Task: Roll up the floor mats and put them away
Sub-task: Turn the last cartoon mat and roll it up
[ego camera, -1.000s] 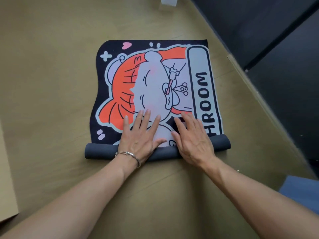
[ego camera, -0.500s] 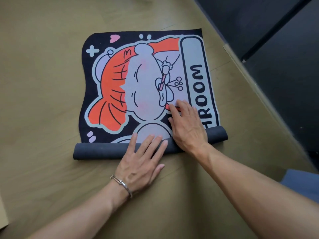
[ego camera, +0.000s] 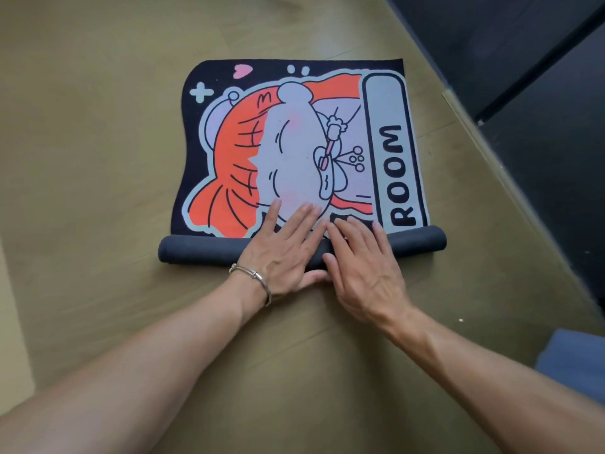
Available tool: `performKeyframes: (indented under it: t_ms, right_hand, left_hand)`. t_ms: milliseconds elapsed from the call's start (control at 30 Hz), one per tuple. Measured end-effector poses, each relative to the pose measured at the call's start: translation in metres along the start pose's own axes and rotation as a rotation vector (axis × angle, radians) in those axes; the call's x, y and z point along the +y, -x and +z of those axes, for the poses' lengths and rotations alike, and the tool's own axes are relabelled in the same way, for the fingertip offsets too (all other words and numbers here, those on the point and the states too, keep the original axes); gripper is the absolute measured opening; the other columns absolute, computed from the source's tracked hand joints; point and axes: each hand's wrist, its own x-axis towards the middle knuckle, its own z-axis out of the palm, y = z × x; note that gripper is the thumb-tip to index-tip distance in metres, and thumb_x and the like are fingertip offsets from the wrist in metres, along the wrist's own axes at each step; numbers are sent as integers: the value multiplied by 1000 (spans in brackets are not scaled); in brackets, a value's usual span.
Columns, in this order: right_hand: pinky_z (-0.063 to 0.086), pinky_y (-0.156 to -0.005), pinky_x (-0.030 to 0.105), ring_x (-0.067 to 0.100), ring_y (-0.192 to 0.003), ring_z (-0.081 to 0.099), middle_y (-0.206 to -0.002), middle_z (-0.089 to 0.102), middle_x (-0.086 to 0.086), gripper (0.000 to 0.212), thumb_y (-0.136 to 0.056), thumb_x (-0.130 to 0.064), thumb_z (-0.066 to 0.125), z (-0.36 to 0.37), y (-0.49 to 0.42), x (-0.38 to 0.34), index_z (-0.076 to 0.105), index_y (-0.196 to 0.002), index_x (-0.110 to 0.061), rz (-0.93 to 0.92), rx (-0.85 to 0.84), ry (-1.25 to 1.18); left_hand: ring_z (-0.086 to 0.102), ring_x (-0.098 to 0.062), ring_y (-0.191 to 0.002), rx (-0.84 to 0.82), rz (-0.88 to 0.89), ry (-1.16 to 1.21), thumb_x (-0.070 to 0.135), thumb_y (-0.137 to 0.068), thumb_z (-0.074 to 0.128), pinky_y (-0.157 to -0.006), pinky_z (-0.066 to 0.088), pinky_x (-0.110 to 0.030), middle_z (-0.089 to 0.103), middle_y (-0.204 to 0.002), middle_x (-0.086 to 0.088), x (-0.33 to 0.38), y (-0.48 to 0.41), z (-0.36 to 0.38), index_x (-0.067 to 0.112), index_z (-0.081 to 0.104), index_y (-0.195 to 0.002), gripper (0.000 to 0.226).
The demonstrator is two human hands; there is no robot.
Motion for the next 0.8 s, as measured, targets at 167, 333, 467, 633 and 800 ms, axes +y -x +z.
performKeyframes:
  t_ms: [167, 333, 467, 633, 800]
  right_hand:
    - [26, -106, 46, 33, -125, 50, -131, 57, 16, 55, -94, -37, 30, 2, -10, 6, 57, -128, -3, -42, -94, 61]
    - [31, -109, 49, 32, -133, 41, -140, 49, 14, 59, -95, -40, 21, 3, -42, 10, 52, -132, -7, -3, -182, 75]
    - [27, -110, 50, 30, -133, 40, -142, 47, 14, 59, -96, -42, 17, 6, -56, 14, 51, -132, -9, -7, -185, 85]
    - [32, -105, 54, 34, -126, 48, -130, 56, 17, 50, -96, -35, 28, -1, -66, 11, 58, -121, -4, 3, -27, 28]
    - [30, -105, 49, 32, -123, 51, -128, 58, 14, 52, -96, -37, 31, 3, -48, 7, 55, -129, -4, -74, -22, 74]
  left_hand:
    - [41, -31, -133, -1, -113, -30, 68, -81, 21, -102, 25, -65, 44, -142, -19, 2, 2, -1, 0, 39, -139, 91]
    - [37, -33, -135, 132, -222, -32, 58, -87, 29, -103, 20, -64, 43, -144, -16, 12, 25, 3, 9, 30, -141, 73]
    - [38, -32, -134, 122, -242, -33, 55, -87, 29, -105, 19, -61, 45, -143, -15, 6, 20, 3, 11, 31, -140, 68]
    - [47, -30, -128, 40, -236, 3, 48, -89, 26, -104, 26, -61, 52, -137, -13, -14, -3, -1, 8, 44, -137, 65]
    - [8, -26, -146, -128, -275, 28, 51, -87, -6, -111, 0, -61, 14, -158, -7, -25, -25, -20, 20, 11, -151, 73]
